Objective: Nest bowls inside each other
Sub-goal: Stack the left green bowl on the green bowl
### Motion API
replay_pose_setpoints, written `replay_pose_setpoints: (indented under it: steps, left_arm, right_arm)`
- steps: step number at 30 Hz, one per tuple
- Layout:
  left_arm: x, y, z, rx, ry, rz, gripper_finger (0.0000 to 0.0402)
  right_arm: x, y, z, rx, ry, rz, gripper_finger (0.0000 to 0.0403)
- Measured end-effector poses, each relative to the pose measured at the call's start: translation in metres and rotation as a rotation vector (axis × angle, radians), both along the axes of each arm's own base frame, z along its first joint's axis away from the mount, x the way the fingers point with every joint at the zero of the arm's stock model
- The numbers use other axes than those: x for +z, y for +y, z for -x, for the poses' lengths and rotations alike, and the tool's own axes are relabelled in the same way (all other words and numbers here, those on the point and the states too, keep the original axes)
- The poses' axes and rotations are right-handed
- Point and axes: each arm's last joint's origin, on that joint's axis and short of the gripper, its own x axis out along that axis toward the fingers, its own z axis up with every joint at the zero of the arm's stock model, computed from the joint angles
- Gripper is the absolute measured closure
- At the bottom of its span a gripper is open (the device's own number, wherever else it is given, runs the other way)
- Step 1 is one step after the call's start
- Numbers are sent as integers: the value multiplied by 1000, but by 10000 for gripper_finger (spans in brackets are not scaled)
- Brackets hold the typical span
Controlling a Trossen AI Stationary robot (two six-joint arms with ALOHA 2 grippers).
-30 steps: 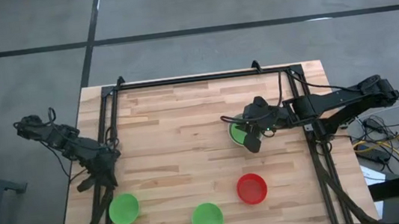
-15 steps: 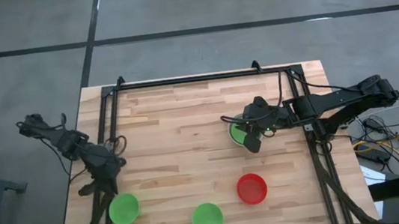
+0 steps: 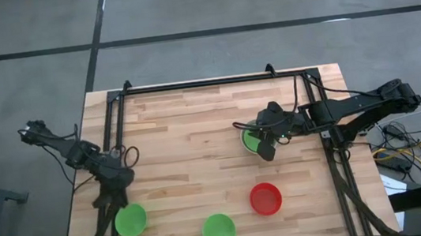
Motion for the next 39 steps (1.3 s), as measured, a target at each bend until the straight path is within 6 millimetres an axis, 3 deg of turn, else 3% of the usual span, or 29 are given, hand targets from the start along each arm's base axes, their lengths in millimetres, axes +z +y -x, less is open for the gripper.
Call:
replay_pose_setpoints:
  steps: [7,11,18,32,39]
  left_arm:
    - [-11,1,0,64,46,-38,332]
    - [-7,-1,-3,26,-32,-12,332]
    - [30,6,0,110,-132,-125,332]
    - [147,26,19,192,-555,-257,332]
    - [172,19,7,103,-499,-370,332]
  right_arm:
    - [0,0,0,0,0,0,339]
    - [0,0,0,0,0,0,339]
    - [0,0,0,0,0,0,339]
    - [0,0,0,0,0,0,339]
    - [0,0,0,0,0,0,339]
